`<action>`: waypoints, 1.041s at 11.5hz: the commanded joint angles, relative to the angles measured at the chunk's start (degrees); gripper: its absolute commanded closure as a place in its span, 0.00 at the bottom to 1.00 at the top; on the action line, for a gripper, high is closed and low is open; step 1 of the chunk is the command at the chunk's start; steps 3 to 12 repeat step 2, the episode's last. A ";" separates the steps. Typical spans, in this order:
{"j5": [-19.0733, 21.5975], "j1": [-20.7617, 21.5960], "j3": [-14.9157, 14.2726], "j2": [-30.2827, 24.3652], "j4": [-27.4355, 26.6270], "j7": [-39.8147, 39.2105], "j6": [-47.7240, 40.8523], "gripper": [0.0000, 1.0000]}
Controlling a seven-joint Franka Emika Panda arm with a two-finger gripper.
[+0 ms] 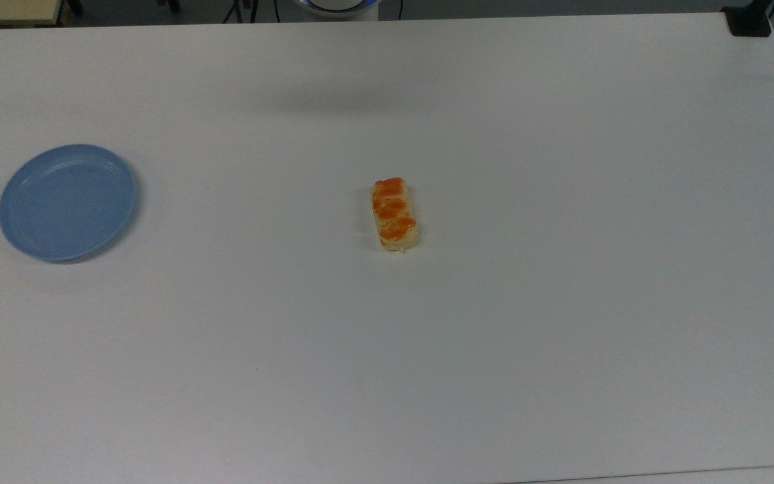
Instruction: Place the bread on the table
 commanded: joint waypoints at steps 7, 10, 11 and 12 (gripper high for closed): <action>1.57 1.41 -1.18 -0.21 -0.85 -2.18 -0.14 0.00; 1.57 1.41 -1.18 -0.21 -0.85 -2.18 -0.14 0.00; 1.57 1.41 -1.18 -0.21 -0.85 -2.18 -0.14 0.00; 1.57 1.41 -1.18 -0.21 -0.85 -2.18 -0.14 0.00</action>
